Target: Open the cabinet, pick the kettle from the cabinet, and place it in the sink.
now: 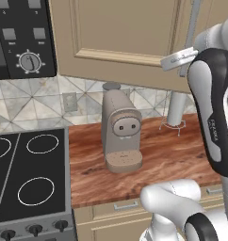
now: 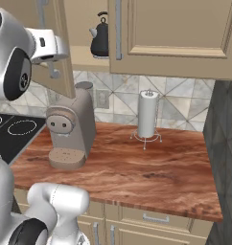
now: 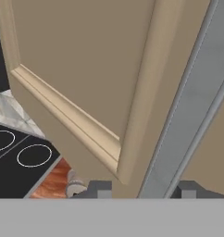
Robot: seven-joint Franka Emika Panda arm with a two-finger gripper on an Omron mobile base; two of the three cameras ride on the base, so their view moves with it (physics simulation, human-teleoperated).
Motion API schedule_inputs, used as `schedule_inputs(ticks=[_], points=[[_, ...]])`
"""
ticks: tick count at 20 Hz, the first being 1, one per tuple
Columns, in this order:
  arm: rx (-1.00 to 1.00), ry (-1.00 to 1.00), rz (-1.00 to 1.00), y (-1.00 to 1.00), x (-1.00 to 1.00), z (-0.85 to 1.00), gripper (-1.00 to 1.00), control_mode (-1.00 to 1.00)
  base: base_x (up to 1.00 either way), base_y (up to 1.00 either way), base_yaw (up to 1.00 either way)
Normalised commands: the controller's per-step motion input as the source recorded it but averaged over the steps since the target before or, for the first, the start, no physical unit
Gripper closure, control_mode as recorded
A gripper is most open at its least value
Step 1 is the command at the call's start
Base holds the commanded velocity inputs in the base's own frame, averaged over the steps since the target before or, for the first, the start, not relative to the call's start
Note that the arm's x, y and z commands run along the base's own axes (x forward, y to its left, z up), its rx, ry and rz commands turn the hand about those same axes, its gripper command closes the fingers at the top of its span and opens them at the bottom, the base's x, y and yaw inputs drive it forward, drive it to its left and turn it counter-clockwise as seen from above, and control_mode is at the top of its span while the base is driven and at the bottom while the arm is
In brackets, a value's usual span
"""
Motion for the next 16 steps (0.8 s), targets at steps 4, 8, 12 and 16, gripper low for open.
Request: schedule_inputs(ticks=[4,8,12,16], points=[[0.00,0.00,-0.08,0.47,-0.38,0.00,1.00,-1.00,0.00,0.00,0.00],[0.00,0.00,-0.09,0.48,-0.36,0.00,1.00,-1.00,0.00,0.00,0.00],[0.00,0.00,-0.10,0.49,-0.32,0.00,1.00,-1.00,0.00,0.00,0.00],[0.00,0.00,-0.10,0.49,-0.30,-0.02,1.00,-1.00,0.00,0.00,0.00]])
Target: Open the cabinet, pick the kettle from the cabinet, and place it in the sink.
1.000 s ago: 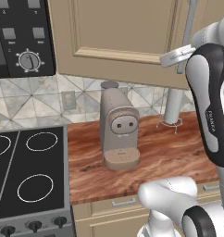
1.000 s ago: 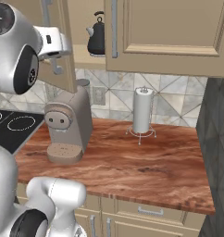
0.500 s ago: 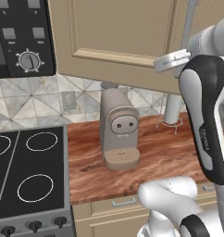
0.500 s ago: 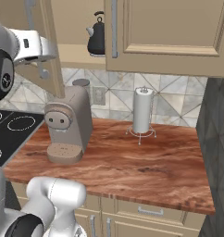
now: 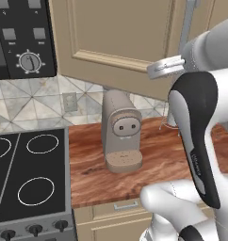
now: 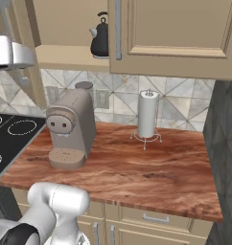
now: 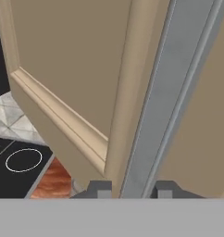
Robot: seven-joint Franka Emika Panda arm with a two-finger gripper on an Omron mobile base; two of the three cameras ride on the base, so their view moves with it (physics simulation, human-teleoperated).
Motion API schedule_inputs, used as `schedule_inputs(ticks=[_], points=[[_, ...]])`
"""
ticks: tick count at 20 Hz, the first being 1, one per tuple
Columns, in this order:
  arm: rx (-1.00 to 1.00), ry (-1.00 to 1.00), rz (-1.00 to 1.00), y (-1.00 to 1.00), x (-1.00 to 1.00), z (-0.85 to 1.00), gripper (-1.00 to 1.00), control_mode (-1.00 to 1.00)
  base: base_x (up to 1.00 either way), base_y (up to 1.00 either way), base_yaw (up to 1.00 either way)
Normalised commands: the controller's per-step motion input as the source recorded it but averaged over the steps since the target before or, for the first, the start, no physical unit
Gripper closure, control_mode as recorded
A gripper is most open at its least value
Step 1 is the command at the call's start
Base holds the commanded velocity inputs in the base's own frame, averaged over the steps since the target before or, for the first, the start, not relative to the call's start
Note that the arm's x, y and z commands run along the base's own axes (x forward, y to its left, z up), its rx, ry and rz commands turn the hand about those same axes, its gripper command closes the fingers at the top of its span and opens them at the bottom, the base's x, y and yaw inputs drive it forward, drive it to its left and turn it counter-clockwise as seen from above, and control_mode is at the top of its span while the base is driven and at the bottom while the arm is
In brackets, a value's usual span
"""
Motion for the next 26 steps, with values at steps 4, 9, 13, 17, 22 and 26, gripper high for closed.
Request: schedule_inputs(ticks=[4,9,13,17,22,26], points=[[0.00,0.00,-0.11,0.48,-0.26,-0.04,1.00,-1.00,0.00,0.00,0.00],[-0.03,0.00,-0.15,0.36,-0.14,-0.11,1.00,-1.00,0.00,0.00,0.00],[-0.10,0.00,-0.21,0.19,-0.15,-0.20,-1.00,-1.00,0.00,0.00,0.00],[-0.04,0.00,-0.18,0.00,-0.21,-0.17,-1.00,-1.00,0.00,0.00,0.00],[0.00,0.00,-0.14,-0.09,-0.24,-0.13,-1.00,-1.00,0.00,0.00,0.00],[0.00,0.00,-0.13,-0.14,-0.30,-0.09,-1.00,-1.00,0.00,0.00,0.00]])
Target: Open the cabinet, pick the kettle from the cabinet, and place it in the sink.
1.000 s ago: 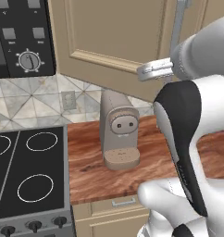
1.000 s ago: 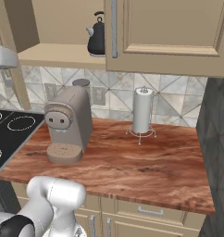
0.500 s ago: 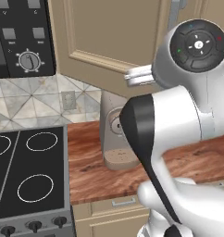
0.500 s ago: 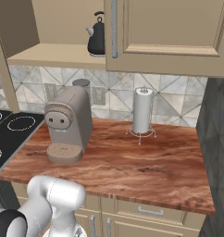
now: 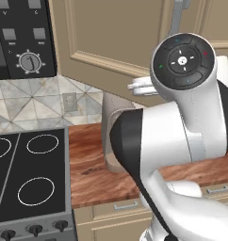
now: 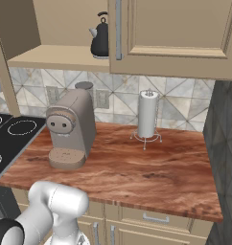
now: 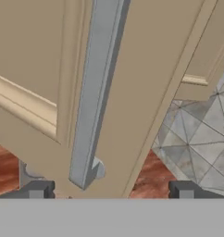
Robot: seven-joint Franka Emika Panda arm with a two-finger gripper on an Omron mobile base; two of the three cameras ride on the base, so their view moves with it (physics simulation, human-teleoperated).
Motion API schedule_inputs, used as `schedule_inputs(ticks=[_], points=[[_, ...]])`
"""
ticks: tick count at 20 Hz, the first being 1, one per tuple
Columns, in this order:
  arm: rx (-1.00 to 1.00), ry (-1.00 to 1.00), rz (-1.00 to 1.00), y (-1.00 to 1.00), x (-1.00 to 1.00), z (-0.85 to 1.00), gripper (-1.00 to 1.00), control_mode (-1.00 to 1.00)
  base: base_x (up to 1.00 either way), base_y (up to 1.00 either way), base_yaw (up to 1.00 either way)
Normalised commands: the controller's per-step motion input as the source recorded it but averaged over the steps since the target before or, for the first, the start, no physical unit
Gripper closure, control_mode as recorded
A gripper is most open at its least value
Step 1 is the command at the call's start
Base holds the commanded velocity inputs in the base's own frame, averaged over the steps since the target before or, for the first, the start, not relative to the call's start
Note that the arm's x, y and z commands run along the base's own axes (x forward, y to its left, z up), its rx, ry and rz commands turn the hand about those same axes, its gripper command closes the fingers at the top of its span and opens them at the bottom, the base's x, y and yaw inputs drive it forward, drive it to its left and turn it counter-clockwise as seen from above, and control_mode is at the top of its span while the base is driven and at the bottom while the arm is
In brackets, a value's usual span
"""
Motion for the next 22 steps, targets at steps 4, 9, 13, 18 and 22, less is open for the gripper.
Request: schedule_inputs(ticks=[4,9,13,18,22], points=[[0.02,0.00,-0.10,-0.11,-0.40,-0.01,-1.00,-1.00,0.00,0.00,0.00],[0.09,-0.02,-0.05,-0.08,-0.47,0.00,-1.00,-1.00,0.00,0.00,0.00],[0.19,-0.04,0.00,-0.16,-0.43,0.02,-1.00,-1.00,0.00,0.00,0.00],[0.32,-0.05,0.10,-0.31,-0.29,0.06,-1.00,-1.00,0.00,0.00,0.00],[0.37,-0.07,0.18,-0.32,-0.15,0.04,-1.00,-1.00,0.00,0.00,0.00]])
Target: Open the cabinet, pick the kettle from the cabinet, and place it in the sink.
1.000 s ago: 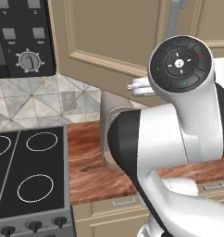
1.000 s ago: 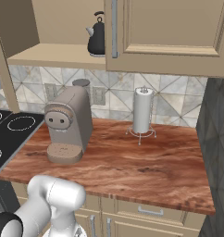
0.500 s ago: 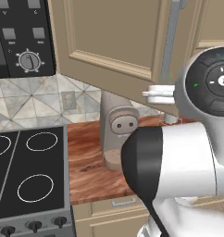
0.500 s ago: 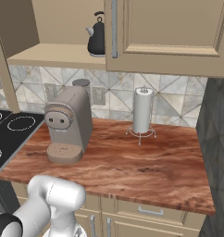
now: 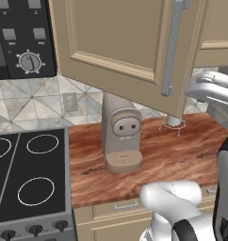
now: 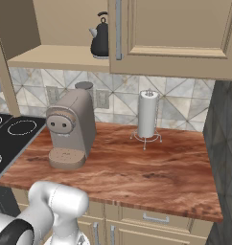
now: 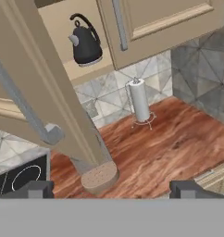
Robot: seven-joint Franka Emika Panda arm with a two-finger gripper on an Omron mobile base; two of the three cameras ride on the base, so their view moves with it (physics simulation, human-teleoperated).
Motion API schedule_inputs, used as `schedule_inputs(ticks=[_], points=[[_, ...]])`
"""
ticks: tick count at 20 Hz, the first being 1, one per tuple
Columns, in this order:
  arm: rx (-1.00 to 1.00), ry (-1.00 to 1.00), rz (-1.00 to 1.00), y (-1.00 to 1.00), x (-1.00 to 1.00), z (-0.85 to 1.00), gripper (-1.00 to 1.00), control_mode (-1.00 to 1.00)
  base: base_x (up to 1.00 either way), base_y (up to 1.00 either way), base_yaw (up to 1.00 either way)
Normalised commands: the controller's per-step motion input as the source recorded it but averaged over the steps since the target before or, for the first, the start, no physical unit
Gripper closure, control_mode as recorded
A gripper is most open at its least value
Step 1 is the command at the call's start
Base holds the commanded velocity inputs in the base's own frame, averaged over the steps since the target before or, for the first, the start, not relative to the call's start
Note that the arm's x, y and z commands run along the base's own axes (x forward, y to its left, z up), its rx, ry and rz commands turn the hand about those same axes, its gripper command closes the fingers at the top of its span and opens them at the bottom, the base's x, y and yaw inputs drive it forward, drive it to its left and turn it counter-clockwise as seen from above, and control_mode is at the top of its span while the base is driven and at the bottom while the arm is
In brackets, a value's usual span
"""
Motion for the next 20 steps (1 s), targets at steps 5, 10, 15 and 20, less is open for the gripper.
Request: schedule_inputs(ticks=[5,10,15,20], points=[[0.27,0.00,0.13,-0.30,-0.01,0.03,-1.00,-1.00,0.00,0.00,0.00],[0.18,0.00,0.14,-0.29,0.03,0.03,-1.00,-1.00,0.00,0.00,0.00],[0.11,0.00,0.10,-0.18,0.19,-0.02,-1.00,-1.00,0.00,0.00,0.00],[0.10,-0.19,0.15,-0.12,0.25,-0.14,-1.00,-1.00,0.00,0.00,0.00]])
